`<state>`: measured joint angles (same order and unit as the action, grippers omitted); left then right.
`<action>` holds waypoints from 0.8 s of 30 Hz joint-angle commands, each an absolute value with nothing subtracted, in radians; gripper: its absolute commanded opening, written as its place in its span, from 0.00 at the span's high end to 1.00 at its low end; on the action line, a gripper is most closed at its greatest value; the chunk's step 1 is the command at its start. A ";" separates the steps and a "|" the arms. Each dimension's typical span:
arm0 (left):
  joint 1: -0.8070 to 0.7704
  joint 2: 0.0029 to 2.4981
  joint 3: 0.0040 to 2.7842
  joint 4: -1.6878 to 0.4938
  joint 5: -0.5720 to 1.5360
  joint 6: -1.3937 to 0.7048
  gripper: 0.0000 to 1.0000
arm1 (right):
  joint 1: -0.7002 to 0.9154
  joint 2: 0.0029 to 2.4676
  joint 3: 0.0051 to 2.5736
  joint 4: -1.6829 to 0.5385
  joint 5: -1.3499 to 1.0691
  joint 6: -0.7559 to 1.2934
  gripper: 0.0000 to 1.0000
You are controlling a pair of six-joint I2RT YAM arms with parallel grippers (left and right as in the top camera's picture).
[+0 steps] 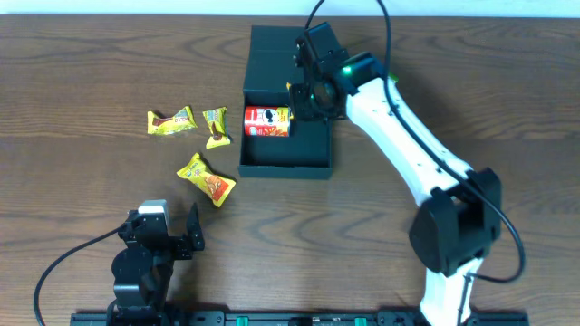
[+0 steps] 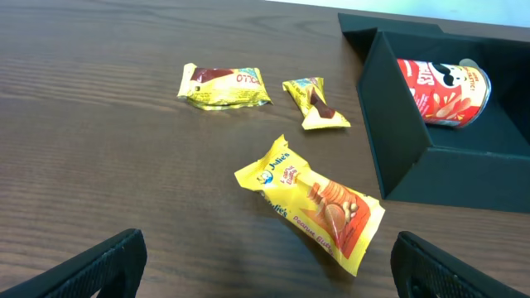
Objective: Pack container
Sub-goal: 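Grasp the yellow packet and lift it toward the box, then lower the yellow packet into the box beside the can and release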
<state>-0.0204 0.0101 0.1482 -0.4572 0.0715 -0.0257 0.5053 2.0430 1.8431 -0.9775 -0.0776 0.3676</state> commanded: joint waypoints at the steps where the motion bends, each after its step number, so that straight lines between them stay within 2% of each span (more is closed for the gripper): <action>1: -0.015 0.004 0.131 -0.459 0.071 -0.029 0.05 | 0.511 2.095 1.847 -0.976 -0.063 0.434 0.63; 16: -0.015 0.004 0.131 -0.459 0.071 -0.029 0.05 | 0.518 2.162 1.846 -1.010 0.000 0.480 0.65; 18: -0.015 0.004 0.131 -0.459 0.071 -0.029 0.05 | 0.518 2.162 1.846 -1.008 -0.001 0.429 0.65; 24: -0.015 0.004 0.131 -0.459 0.071 -0.029 0.05 | 0.511 2.162 1.847 -1.050 -0.006 0.105 0.67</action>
